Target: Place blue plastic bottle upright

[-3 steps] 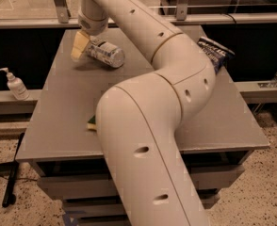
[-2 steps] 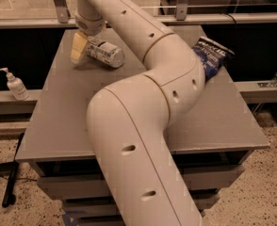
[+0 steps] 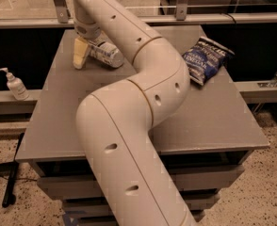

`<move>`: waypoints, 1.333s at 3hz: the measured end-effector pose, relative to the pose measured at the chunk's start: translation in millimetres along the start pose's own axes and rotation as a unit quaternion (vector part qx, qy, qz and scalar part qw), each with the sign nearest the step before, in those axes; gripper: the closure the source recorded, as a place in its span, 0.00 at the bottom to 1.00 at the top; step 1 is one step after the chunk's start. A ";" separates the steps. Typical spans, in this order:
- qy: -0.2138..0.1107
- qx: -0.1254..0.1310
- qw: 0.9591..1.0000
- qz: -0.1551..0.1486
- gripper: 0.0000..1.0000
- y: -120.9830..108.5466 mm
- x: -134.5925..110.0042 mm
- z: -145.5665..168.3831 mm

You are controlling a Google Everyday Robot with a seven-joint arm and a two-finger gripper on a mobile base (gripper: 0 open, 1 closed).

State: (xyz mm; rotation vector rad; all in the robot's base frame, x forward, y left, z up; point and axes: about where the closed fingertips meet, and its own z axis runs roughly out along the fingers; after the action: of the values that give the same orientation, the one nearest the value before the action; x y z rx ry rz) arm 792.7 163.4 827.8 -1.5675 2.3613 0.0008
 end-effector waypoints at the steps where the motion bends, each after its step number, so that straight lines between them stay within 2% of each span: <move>1: 0.012 -0.005 1.000 0.002 0.18 -2.4 8.9 3.1; 4: 0.006 -0.001 1.000 0.007 0.88 -8.7 11.1 -7.3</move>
Offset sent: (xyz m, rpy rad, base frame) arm 0.0120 -0.0252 0.0202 -0.0181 0.0362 -0.0255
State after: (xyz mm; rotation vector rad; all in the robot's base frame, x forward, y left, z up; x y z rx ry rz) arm 794.7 148.6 833.4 -1.5572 2.3816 -0.0023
